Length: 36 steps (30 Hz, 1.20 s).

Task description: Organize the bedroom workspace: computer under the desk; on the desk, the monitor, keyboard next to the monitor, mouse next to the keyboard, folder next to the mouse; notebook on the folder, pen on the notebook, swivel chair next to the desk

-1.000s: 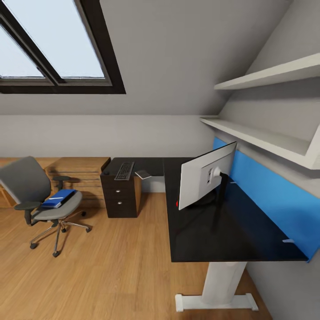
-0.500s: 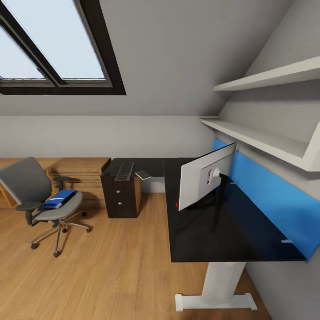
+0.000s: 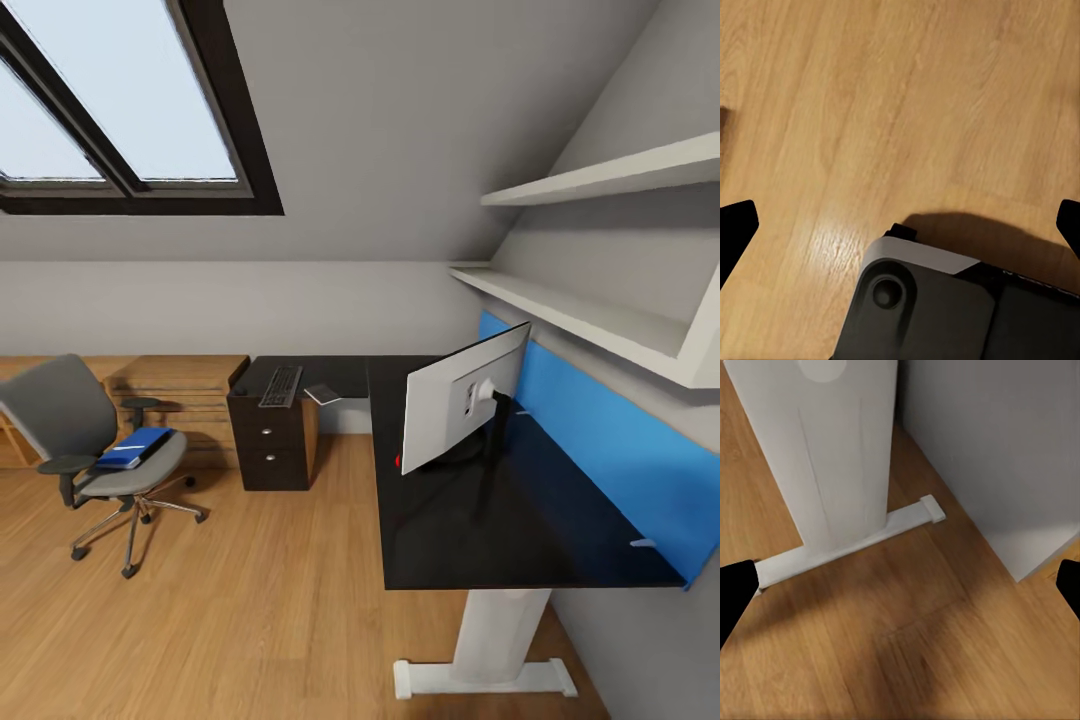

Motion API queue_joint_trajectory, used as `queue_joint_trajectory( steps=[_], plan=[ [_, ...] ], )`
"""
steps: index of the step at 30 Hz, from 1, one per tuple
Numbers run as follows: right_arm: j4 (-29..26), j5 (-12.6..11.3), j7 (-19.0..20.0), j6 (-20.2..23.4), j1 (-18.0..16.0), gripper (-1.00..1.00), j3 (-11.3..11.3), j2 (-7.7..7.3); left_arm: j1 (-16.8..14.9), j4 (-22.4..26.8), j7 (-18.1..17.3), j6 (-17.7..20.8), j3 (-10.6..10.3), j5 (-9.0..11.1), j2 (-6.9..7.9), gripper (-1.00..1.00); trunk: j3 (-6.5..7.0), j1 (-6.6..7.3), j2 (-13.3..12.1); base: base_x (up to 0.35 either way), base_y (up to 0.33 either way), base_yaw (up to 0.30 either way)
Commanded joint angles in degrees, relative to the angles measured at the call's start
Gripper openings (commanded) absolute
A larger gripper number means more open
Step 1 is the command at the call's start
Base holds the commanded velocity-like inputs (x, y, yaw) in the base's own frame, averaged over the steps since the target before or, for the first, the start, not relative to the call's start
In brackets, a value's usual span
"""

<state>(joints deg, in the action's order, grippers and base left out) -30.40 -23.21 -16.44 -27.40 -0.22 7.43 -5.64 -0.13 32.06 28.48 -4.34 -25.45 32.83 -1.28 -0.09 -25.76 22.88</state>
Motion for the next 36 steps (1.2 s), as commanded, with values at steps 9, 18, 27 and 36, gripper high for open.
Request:
queue_joint_trajectory(
  steps=[9,18,27,36],
  plan=[
    [0.07,-0.34,-0.43,-0.2,-0.02,1.0,0.48,-0.08,-0.02,0.02,0.36,-0.39,-0.39,0.66,0.05,1.0,-0.01,-0.02,0.03,0.0,0.0,0.0],
    [0.08,-0.33,-0.43,-0.2,-0.01,1.0,0.48,-0.08,-0.04,0.02,0.43,-0.41,-0.39,0.66,0.05,1.0,-0.01,-0.02,0.03,0.0,0.0,0.0],
    [0.1,-0.34,-0.43,-0.19,-0.04,1.0,0.48,-0.08,-0.03,0.02,0.43,-0.41,-0.39,0.72,0.05,1.0,-0.01,-0.02,0.03,0.0,0.0,0.0],
    [0.8,-0.34,-0.43,-0.2,-0.04,1.0,0.45,-0.08,-0.02,-0.05,0.4,-0.35,-0.26,0.8,0.18,1.0,-0.01,-0.02,0.03,0.0,0.0,0.0]
  ],
)
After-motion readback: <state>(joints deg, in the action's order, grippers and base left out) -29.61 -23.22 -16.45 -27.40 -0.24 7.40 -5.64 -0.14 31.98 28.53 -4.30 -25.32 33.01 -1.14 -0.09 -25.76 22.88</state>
